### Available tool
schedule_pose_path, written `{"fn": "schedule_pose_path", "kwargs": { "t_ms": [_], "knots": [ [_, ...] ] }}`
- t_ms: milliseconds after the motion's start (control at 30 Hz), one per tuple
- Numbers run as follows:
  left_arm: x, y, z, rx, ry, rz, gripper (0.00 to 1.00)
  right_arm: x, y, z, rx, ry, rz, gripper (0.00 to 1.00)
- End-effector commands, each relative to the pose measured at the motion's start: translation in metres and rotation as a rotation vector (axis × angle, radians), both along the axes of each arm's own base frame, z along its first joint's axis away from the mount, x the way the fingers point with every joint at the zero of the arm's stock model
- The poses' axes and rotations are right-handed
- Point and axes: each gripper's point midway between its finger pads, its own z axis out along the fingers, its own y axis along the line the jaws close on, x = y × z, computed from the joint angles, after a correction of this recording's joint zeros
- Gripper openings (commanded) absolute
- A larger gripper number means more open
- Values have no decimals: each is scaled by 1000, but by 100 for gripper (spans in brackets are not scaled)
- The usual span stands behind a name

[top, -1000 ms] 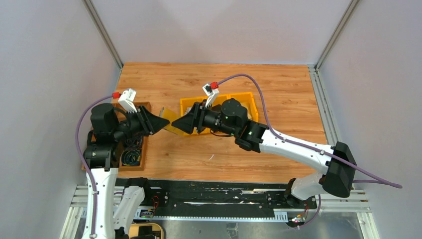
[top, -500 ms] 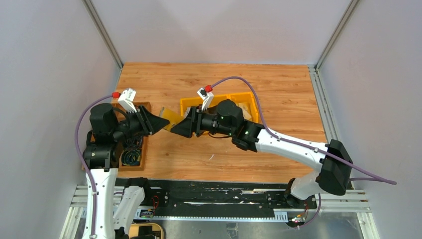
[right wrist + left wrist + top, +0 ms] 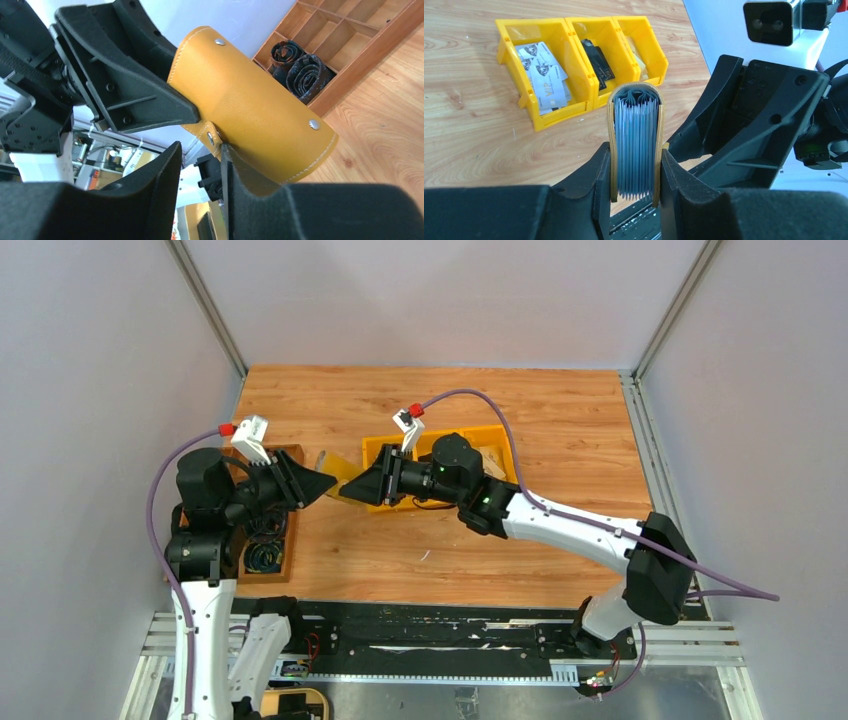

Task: Take the credit cards out of the card holder
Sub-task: Open the card holder.

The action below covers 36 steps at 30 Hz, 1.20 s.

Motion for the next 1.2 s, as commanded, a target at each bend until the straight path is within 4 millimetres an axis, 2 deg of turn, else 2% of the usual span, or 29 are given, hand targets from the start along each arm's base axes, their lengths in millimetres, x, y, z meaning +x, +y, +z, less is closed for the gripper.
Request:
{"fn": "schedule_pose_path", "kwargs": {
  "t_ms": [0,133,233,467,633,900,933,1033,1067,1167],
  "knots": [
    [-19,-18,16,-72,-18,-117,0,1,11,52,185,-23,34,31],
    [-19,-18,16,-71,-20,-118,0,2,12,57,205,-19,29,10],
    [-19,-18,15,-69,-16,-115,0,3,13,57,205,-22,27,0],
    [-7,-4,7,-24,-5,-7,0,-5,8,57,192,-87,21,0],
    [5,9,-1,-2,30,98,0,-28,9,60,140,-238,25,0],
    [8,7,2,-21,49,90,0,-53,7,49,64,-411,64,0],
    [7,6,4,-23,45,84,0,-55,5,45,37,-441,76,8],
    [5,4,10,-28,36,65,0,-53,-8,34,-64,-532,70,48],
    [4,3,12,-29,32,56,0,-48,-15,29,-114,-555,52,56],
    [0,-2,17,-38,25,18,0,-30,-40,33,-213,-653,-53,69]
  ]
}}
